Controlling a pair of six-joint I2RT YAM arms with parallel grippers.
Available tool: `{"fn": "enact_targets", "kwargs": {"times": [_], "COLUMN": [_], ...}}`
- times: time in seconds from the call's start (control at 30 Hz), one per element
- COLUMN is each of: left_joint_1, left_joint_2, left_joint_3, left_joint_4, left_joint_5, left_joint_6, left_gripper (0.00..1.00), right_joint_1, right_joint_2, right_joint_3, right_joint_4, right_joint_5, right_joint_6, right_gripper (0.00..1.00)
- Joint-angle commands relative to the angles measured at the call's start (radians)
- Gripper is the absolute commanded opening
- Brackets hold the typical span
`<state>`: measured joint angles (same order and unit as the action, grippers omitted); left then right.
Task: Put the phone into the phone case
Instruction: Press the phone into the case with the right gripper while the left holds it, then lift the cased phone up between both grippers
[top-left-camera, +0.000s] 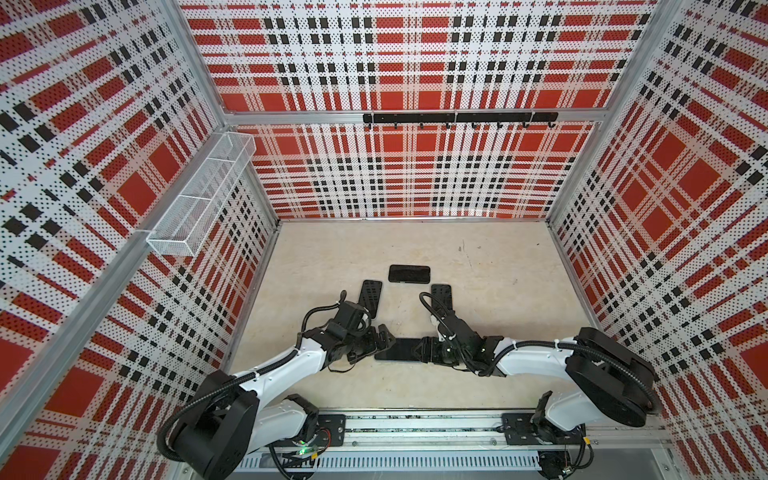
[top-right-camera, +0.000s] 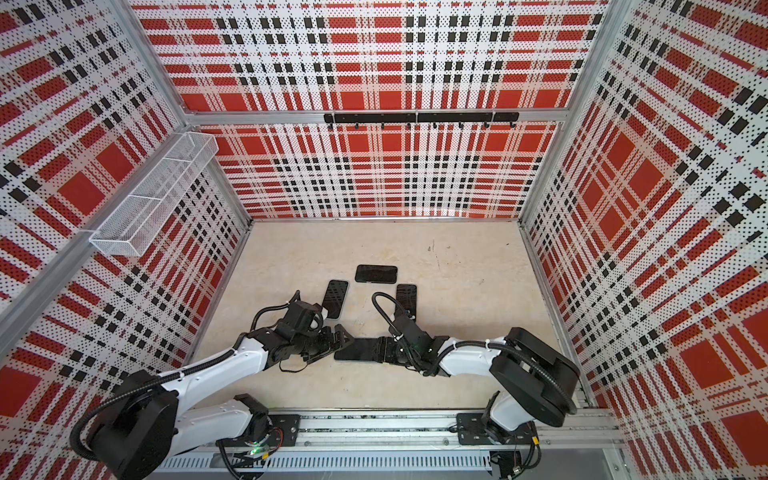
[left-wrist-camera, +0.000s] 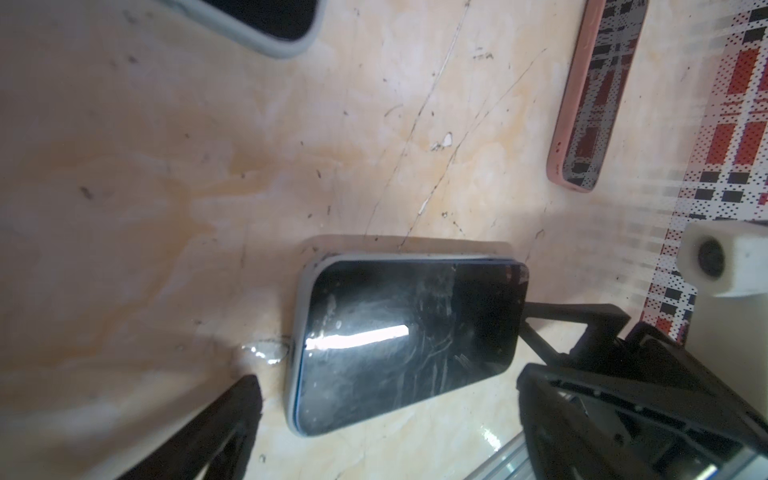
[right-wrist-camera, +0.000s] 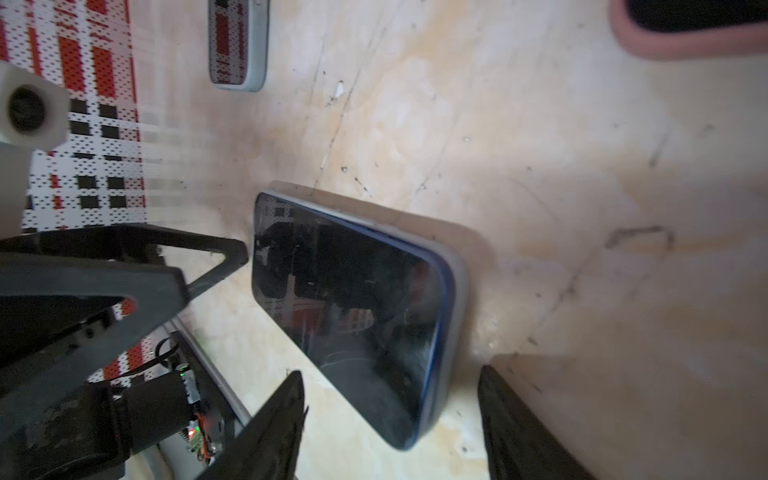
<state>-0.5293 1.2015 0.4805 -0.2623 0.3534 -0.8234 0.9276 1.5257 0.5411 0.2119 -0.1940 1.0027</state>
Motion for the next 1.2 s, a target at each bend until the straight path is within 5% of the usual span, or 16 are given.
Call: {"fn": "enact_targets", "kwargs": {"times": [0.0,0.17,0.4,0.77,1.17], "left_joint_1": [-0.006,-0.006,-0.006,-0.001,-0.001], "left_joint_2": [0.032,0.066,0.062,0.059,0.059], "left_joint_3": [-0.015,-0.029,-0.064,-0.085,-0.082], "left_joint_4": [0.077,0.113,0.129,0.13,0.133], "left_joint_5": [0.018,0.026,0.023,0.017,0.019], "left_joint_6": [-0.013,-0.016,-0.023,-0.021,-0.02], "left_gripper": [0.94,0.8,0.77,0.75,0.75], "right_joint_1": [-0.016,-0.033,-0.038,-0.044,-0.045], "right_joint_2": [0.063,0.141,0.159,-0.01,0.009], "right_joint_3": [-0.043,-0.079,-0.113,-0.165,-0.108], "right_joint_4": [0.169,0.365,0.573,0.469,0.41], "right_joint_5": [-0.09,-0.178,-0.237,-0.12,-0.113], "right_joint_6": [0.049,0.089,0.117,0.078,0.054], "right_gripper": [0.68,0.68,0.62,0.48,0.13]}}
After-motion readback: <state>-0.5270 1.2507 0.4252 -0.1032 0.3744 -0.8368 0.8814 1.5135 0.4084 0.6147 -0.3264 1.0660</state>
